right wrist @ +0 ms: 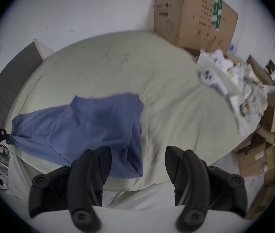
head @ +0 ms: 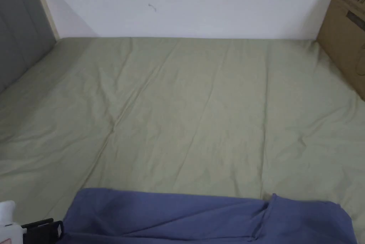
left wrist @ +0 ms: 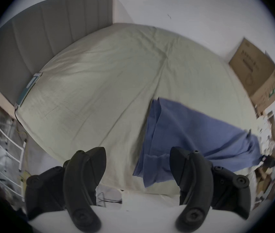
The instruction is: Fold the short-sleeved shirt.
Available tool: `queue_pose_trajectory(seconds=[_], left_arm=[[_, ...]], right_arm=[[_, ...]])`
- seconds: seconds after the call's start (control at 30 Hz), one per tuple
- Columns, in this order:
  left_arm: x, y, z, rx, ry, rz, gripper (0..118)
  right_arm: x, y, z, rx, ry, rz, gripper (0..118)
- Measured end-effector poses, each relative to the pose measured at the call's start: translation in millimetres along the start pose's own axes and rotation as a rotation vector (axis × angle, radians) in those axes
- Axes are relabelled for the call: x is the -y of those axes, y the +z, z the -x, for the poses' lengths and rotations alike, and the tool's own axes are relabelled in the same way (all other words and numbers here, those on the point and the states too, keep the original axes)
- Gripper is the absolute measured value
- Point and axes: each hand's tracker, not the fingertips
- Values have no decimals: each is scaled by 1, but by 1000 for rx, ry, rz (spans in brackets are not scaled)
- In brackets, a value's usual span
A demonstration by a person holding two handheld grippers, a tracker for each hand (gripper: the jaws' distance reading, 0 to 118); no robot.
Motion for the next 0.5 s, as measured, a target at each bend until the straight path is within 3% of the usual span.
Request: queue_pose_trajectory(seconds=[0.1, 0.13, 0.2, 0.23, 0.27, 0.43, 0.5], left_arm=[[4, 17, 9, 63, 94, -44, 84], [7, 22, 11, 107, 130, -57, 79], [17, 26, 19, 195, 199, -84, 29], [21, 23, 22, 226, 226, -80, 5], [26, 18, 24, 232, 253, -65, 2], [38, 1, 41, 197, 287, -34, 1], [40, 0, 50, 274, 397, -50, 3]], right_arm=[[-15, 23, 12, -71, -15, -105, 67], [-19, 27, 18, -116, -38, -123, 61], [-24, 31, 42, -191, -56, -108, 10], [-27, 26, 52, -184, -52, -86, 5], [-28, 16, 68, -187, -39, -30, 3], [-28, -6, 136, -384, 31, 37, 3], [-30, -9, 159, -409, 87, 48, 3]])
